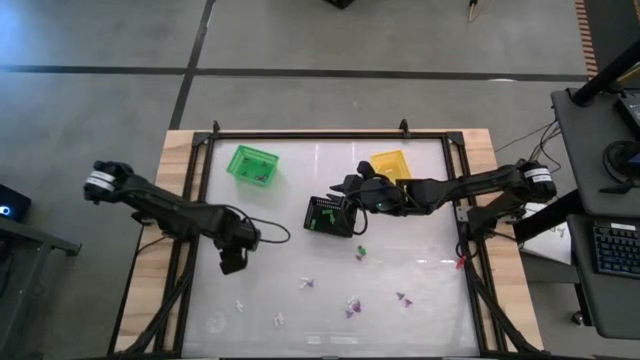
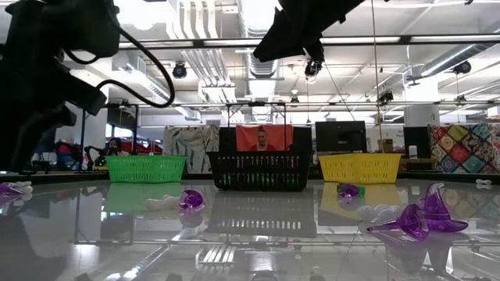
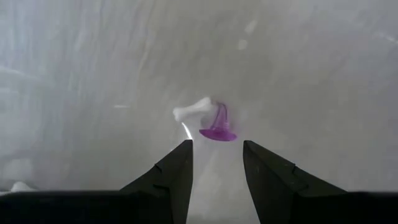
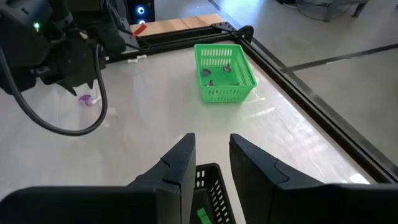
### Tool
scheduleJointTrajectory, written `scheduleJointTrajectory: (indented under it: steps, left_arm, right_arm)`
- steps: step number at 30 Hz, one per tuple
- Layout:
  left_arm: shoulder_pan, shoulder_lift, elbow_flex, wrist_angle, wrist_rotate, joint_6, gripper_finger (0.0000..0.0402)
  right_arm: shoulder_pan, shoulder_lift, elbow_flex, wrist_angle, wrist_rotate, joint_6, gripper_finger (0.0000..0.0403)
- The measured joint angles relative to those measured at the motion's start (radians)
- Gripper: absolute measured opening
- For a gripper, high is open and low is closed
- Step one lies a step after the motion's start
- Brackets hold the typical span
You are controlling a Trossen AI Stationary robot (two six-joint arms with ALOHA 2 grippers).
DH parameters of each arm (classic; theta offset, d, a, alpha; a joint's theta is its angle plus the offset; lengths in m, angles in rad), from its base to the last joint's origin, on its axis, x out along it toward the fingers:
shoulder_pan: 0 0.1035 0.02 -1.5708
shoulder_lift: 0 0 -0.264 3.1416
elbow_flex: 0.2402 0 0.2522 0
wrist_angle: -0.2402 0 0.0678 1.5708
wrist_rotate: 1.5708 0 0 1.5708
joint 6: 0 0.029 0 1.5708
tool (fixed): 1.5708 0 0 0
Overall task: Sort Halloween decoration
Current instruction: Put the purple witch hat toy into the green bin
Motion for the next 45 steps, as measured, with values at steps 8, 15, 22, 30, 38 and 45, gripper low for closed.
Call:
scheduleJointTrajectory:
  steps: [8,15,22,30,38,45]
  left_arm:
    - [-0.011,0.047,0.000,0.052,-0.004,-0.017,0.0123]
    - [-0.036,0.109,0.000,0.057,-0.037,-0.050,0.0123]
    - [-0.045,0.182,0.004,0.067,-0.040,-0.055,0.0116]
    - [-0.054,0.175,0.003,0.069,-0.039,-0.070,0.0049]
    - [-0.054,0.115,0.026,0.061,-0.047,-0.077,0.0019]
    - [-0.054,0.044,0.058,0.042,-0.043,-0.075,0.0001]
  right_arm:
    - [0.000,0.001,0.000,-0.001,0.000,0.004,0.0087]
    - [0.000,0.001,0.000,-0.003,-0.001,0.004,0.0091]
    - [0.000,0.001,0.000,-0.003,-0.001,0.004,0.0091]
    - [0.000,0.001,0.000,-0.003,-0.001,0.004,0.0091]
    - [0.000,0.001,0.000,-0.003,-0.001,0.004,0.0091]
    - [0.000,0.002,0.000,-0.004,-0.002,0.004,0.0091]
